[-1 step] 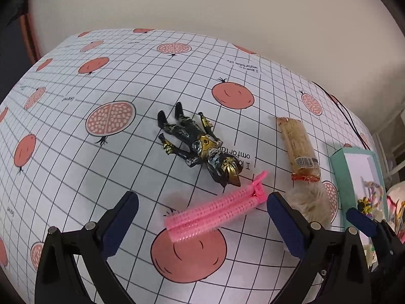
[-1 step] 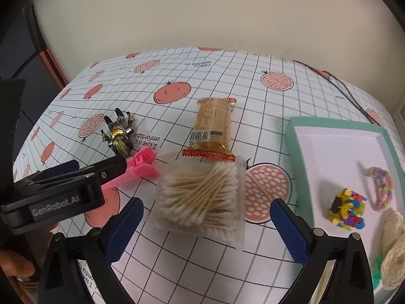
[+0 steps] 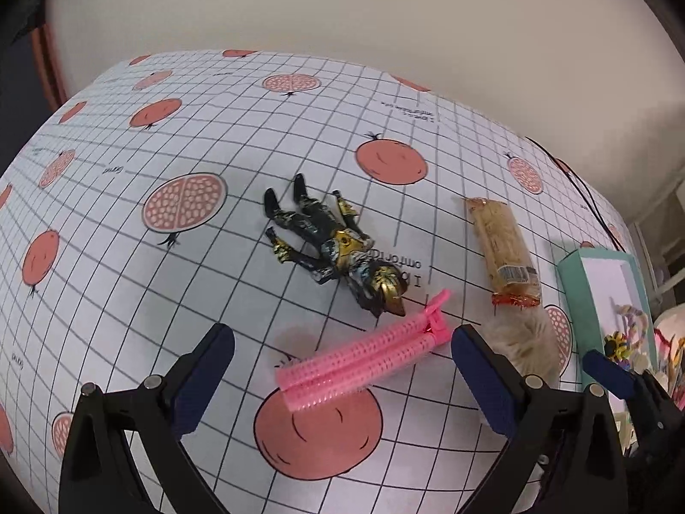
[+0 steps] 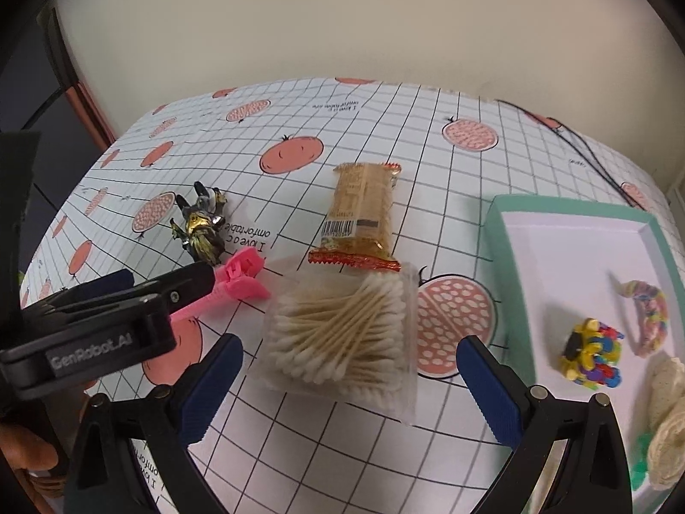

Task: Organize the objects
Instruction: 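Grasp the cotton swab box with the right tool while the left tool grasps the pink roller, then carry the swab box and pink roller toward the teal tray with both tools, then open the left tool to drop the pink roller while the right tool releases the swab bag, then withdraw both open tools from the tray toward the snack bar and figure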

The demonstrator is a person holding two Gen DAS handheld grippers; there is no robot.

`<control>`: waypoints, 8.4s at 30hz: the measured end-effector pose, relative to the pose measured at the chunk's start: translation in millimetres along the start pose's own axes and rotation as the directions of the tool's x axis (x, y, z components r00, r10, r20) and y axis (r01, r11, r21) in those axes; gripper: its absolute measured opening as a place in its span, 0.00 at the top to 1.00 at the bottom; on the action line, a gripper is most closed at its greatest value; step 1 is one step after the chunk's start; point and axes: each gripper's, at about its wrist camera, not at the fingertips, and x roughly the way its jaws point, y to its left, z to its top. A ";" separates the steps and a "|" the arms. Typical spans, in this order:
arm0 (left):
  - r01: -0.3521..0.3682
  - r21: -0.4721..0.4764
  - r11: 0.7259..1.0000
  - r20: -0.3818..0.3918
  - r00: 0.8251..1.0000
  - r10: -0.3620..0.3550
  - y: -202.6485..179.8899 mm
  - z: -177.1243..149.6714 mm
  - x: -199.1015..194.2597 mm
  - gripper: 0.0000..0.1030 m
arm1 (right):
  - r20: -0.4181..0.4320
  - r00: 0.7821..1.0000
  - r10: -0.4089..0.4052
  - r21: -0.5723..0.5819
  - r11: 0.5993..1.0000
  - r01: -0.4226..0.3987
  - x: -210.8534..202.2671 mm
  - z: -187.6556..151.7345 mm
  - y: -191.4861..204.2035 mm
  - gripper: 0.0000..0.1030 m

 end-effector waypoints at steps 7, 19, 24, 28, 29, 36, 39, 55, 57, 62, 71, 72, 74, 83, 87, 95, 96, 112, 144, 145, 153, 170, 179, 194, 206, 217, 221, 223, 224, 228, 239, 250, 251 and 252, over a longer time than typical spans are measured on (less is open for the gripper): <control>-0.007 0.040 0.999 -0.017 1.000 0.008 -8.9 -4.5 7.1 0.02 | -0.017 1.000 0.014 0.033 0.999 -0.014 16.0 -2.5 -2.1 0.01; -0.016 0.075 0.997 -0.030 0.999 0.019 -19.5 -10.0 11.2 0.02 | -0.023 1.000 0.012 0.025 1.000 -0.012 20.4 -5.1 -1.2 0.17; -0.015 0.092 0.996 -0.026 1.000 0.018 -23.8 -11.1 8.8 0.06 | -0.023 0.999 0.023 0.017 1.000 -0.022 16.9 -5.8 -1.3 0.27; -0.020 0.101 0.995 -0.037 0.999 0.024 -23.0 -12.1 9.8 0.20 | -0.027 1.000 0.009 0.004 1.000 -0.009 15.4 -7.3 -3.2 0.28; -0.017 0.099 0.995 -0.042 0.999 0.022 -22.0 -11.9 10.5 0.24 | -0.028 1.000 0.010 0.006 1.000 -0.010 15.1 -7.6 -4.5 0.28; -0.031 0.113 0.993 -0.039 0.999 0.036 -20.6 -13.8 10.2 0.51 | -0.035 0.999 0.016 0.027 1.000 -0.015 13.0 -9.0 -11.2 0.28; -0.046 0.139 0.989 -0.034 0.998 0.051 -23.6 -15.5 9.9 0.59 | -0.037 0.999 0.015 0.031 0.999 -0.014 12.3 -10.1 -12.9 0.28; -0.019 0.233 0.972 -0.022 0.999 0.025 -45.1 -19.5 1.3 0.69 | -0.064 0.997 0.040 0.044 0.998 -0.037 8.3 -13.9 -19.1 0.28; -0.017 0.231 0.973 -0.024 0.999 0.023 -47.5 -19.9 -0.1 0.69 | -0.073 0.996 0.047 0.047 0.998 -0.043 7.2 -15.7 -19.6 0.28; -0.018 0.216 0.976 -0.025 0.999 0.024 -50.3 -23.0 -5.8 0.69 | -0.087 0.993 0.085 0.075 0.994 -0.079 2.2 -18.7 -24.8 0.28; -0.009 0.162 0.987 -0.019 1.000 0.012 -53.1 -25.4 -18.3 0.69 | -0.051 0.991 0.124 0.113 0.987 -0.118 -18.9 -19.6 -30.3 0.28; -0.008 0.153 0.988 -0.016 1.000 0.011 -53.1 -25.6 -20.1 0.69 | -0.047 0.991 0.127 0.115 0.986 -0.121 -21.0 -19.4 -30.7 0.28; -0.001 0.118 0.993 -0.002 1.000 0.001 -51.1 -24.7 -25.3 0.69 | -0.030 0.991 0.132 0.117 0.985 -0.128 -27.6 -19.1 -30.7 0.28; 0.027 0.027 0.999 0.073 0.997 -0.029 -48.2 -20.3 -50.1 0.69 | 0.016 0.989 0.144 0.106 0.984 -0.145 -49.0 -18.3 -27.2 0.28; 0.037 0.000 0.999 0.082 0.996 -0.037 -48.9 -22.2 -55.1 0.69 | 0.039 0.989 0.146 0.113 0.982 -0.149 -59.4 -21.3 -28.8 0.29; 0.052 -0.011 0.999 0.102 0.993 -0.050 -58.6 -25.2 -63.9 0.69 | 0.093 0.987 0.132 0.134 0.981 -0.143 -81.4 -22.7 -41.7 0.28; 0.056 -0.002 0.998 0.107 0.993 -0.055 -61.7 -26.0 -65.6 0.69 | 0.102 0.988 0.120 0.133 0.982 -0.133 -85.0 -22.5 -44.2 0.29; 0.102 0.113 0.988 0.106 0.988 -0.114 -121.5 -44.2 -66.3 0.69 | 0.132 0.991 -0.005 0.244 0.969 -0.028 -103.8 -34.4 -117.9 0.28; 0.228 0.313 0.922 -0.011 0.971 -0.237 -235.6 -96.8 -53.1 0.69 | 0.117 0.975 -0.191 0.388 0.912 0.132 -125.5 -67.1 -204.1 0.28; 0.229 0.311 0.922 -0.014 0.971 -0.237 -236.8 -97.4 -51.3 0.69 | 0.114 0.975 -0.193 0.388 0.912 0.135 -125.2 -67.1 -204.7 0.28; 0.215 0.336 0.917 -0.027 0.975 -0.219 -240.9 -101.8 -47.0 0.69 | 0.104 0.976 -0.193 0.383 0.913 0.140 -120.2 -66.1 -201.7 0.28; 0.265 0.347 0.900 -0.072 0.964 -0.256 -243.9 -104.3 -47.0 0.54 | 0.078 0.979 -0.190 0.372 0.916 0.148 -113.2 -66.2 -196.1 0.27; 0.261 0.371 0.891 -0.043 0.963 -0.265 -240.3 -99.9 -56.2 0.53 | 0.062 0.977 -0.204 0.360 0.917 0.169 -110.1 -66.3 -194.0 0.27; 0.194 0.356 0.914 0.022 0.976 -0.216 -213.8 -84.2 -65.2 0.53 | 0.072 0.975 -0.209 0.351 0.921 0.171 -114.5 -66.2 -192.4 0.27; 0.112 0.281 0.953 0.006 0.993 -0.118 -191.3 -74.7 -55.4 0.36 | 0.056 0.971 -0.233 0.281 0.937 0.208 -108.5 -65.3 -181.3 0.18; 0.058 0.230 0.971 -0.039 0.998 -0.050 -175.1 -74.2 -40.4 0.18 | 0.042 0.968 -0.247 0.257 0.939 0.229 -105.0 -66.3 -179.4 0.05; 0.061 0.196 0.979 -0.044 0.998 -0.053 -167.6 -72.2 -38.6 0.18 | 0.040 0.968 -0.247 0.259 0.938 0.229 -103.8 -66.4 -179.3 0.05; 0.065 0.181 0.981 -0.047 0.997 -0.057 -164.8 -71.8 -37.5 0.18 | 0.039 0.969 -0.245 0.256 0.940 0.227 -103.1 -66.5 -178.6 0.03; 0.068 0.177 0.982 -0.051 0.997 -0.060 -163.8 -71.7 -36.6 0.18 | 0.040 0.969 -0.244 0.254 0.940 0.227 -102.7 -66.5 -177.9 0.02; 0.050 0.164 0.985 -0.035 0.998 -0.045 -159.7 -70.0 -37.2 0.18 | 0.043 0.968 -0.247 0.247 0.942 0.229 -102.0 -66.6 -176.3 0.02; 0.037 0.125 0.991 -0.028 0.999 -0.034 -148.5 -65.5 -35.9 0.17 | 0.026 0.971 -0.237 0.231 0.947 0.225 -95.9 -69.2 -172.4 0.00; 0.027 0.139 0.990 -0.023 0.999 -0.024 -146.0 -65.0 -37.0 0.02 | 0.019 0.971 -0.238 0.218 0.949 0.228 -93.8 -68.2 -169.5 0.00; 0.025 0.141 0.990 -0.023 0.999 -0.022 -144.6 -64.1 -36.9 0.02 | 0.019 0.971 -0.238 0.218 0.949 0.228 -93.7 -68.2 -169.5 0.00; 0.024 0.140 0.990 -0.023 1.000 -0.021 -143.1 -63.4 -36.9 0.02 | 0.018 0.971 -0.238 0.219 0.949 0.228 -93.4 -68.0 -169.2 0.00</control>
